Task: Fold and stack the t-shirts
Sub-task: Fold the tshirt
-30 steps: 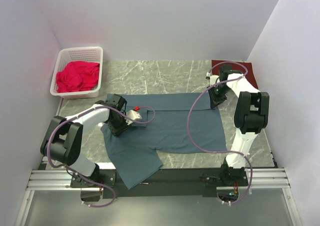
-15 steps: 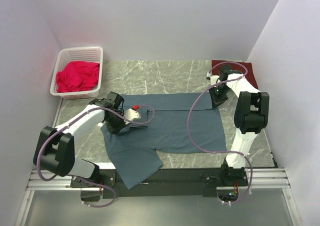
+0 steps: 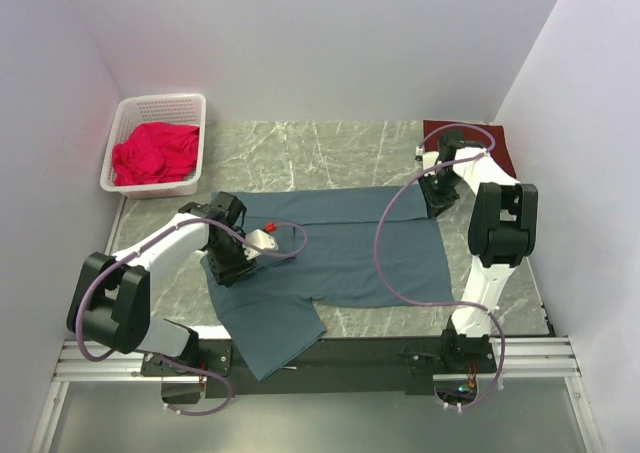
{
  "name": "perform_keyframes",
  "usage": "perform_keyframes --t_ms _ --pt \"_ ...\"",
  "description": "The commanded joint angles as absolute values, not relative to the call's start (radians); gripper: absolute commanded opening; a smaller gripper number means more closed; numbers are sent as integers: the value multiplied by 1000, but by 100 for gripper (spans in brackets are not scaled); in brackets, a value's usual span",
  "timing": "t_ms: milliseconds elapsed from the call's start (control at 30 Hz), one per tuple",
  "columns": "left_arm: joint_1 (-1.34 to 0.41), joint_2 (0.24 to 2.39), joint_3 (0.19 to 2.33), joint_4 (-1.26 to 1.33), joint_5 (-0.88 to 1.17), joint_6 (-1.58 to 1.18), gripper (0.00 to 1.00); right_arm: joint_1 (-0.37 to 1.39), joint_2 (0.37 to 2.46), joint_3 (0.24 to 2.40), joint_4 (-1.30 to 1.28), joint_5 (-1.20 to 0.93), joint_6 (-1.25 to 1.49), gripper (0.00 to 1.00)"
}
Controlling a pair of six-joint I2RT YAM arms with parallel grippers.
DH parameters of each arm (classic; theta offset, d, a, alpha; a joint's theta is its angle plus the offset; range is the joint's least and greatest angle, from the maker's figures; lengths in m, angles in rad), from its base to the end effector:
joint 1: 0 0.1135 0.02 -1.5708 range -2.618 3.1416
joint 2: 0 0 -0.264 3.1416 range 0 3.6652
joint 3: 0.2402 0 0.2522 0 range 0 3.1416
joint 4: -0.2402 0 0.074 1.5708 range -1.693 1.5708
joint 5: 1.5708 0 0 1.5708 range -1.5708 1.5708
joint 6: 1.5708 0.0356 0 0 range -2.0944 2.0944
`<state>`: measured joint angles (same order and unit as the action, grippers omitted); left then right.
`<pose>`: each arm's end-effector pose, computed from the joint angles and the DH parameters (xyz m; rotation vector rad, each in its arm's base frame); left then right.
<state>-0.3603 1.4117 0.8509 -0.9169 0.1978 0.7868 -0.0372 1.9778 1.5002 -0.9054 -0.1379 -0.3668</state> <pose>0.2106 -0.0868 0.1863 1.6383 2.5106 -0.2612 0.3899 -0.0096 0.1893 -0.4989 2.8841 0.1427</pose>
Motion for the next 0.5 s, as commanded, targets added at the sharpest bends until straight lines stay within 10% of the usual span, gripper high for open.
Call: perform_keyframes --t_ms 0,467 --pt "-327 1393 888 -942 230 811 58 -52 1986 1545 -891 -113 -356 29" --pt "-68 1500 1120 -758 359 557 77 -66 2138 1667 -971 -210 -298 36"
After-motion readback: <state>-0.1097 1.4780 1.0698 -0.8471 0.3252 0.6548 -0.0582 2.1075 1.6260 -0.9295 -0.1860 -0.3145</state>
